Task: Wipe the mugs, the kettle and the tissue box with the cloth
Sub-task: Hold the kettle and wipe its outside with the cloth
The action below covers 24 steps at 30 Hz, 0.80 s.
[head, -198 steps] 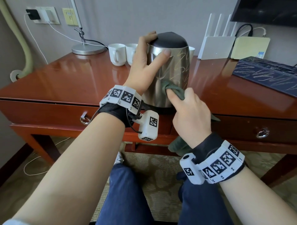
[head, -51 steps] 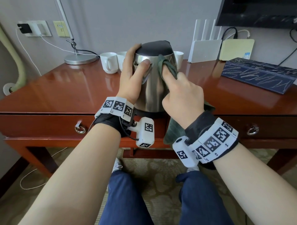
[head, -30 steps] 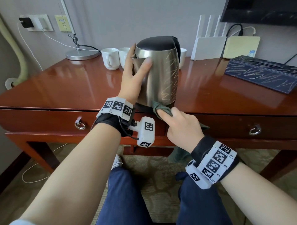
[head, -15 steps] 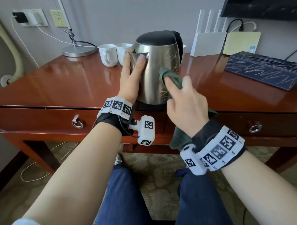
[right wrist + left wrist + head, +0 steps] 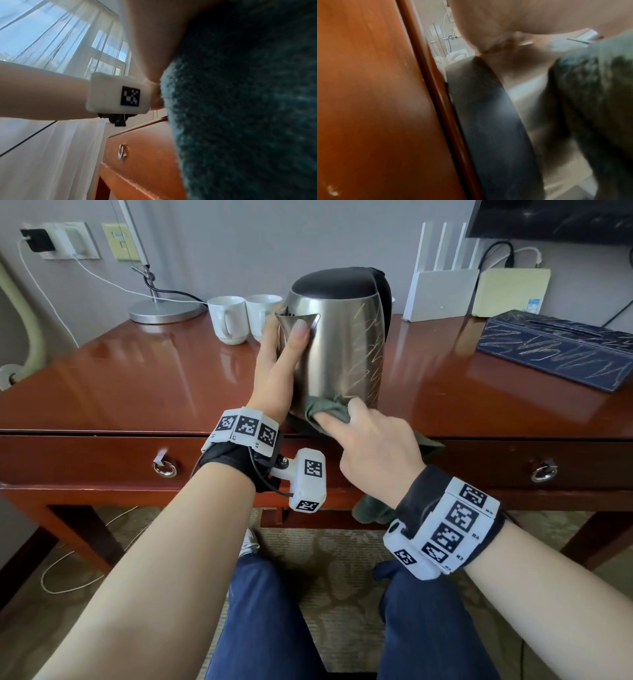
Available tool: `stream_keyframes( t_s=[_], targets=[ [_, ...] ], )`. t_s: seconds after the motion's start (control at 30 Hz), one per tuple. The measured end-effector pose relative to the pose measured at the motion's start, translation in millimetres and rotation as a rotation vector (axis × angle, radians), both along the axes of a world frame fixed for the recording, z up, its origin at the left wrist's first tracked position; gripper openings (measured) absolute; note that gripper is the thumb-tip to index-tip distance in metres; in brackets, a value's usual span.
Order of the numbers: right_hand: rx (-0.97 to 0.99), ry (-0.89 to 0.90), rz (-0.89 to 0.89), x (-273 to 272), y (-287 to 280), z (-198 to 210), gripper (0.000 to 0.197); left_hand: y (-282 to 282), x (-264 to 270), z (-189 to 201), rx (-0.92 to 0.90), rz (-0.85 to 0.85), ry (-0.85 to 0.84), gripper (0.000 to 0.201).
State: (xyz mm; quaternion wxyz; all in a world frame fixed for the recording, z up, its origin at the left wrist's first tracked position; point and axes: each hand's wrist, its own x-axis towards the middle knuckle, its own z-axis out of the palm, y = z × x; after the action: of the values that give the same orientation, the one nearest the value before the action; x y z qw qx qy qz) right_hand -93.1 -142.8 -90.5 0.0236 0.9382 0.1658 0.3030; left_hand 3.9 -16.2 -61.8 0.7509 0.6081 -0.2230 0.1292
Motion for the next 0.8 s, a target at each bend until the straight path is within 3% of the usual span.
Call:
stream_keyframes(
  t_s=[0.23,0.43,0.53,0.67,0.8],
  targets=[
    [0.072,0.010,0.081,-10.6,-16.5,-16.8,0.051,-2.4,4.7,-9.9,-0.032,0.047,0.003,0.083],
    [0.154,-0.028,0.068,-13.2,-30.8,-26.4,0.047,-6.9,19.3,-19.8,0.015,0.150,0.070,0.037],
    [0.151,-0.021,0.036,-11.4,-32.7,-31.9,0.041,-7.9,23.5,-23.3,0.003,0.109,0.155,0.049],
    [0.140,-0.019,-0.004,-9.5,-28.9,-39.5,0.036,-5.9,32.2,-30.2,0.000,-0.034,0.199,0.090],
    [0.124,-0.041,-0.021,-4.6,-23.5,-40.4,0.032,-4.7,36.8,-32.3,-0.029,-0.069,0.200,0.095]
  ],
)
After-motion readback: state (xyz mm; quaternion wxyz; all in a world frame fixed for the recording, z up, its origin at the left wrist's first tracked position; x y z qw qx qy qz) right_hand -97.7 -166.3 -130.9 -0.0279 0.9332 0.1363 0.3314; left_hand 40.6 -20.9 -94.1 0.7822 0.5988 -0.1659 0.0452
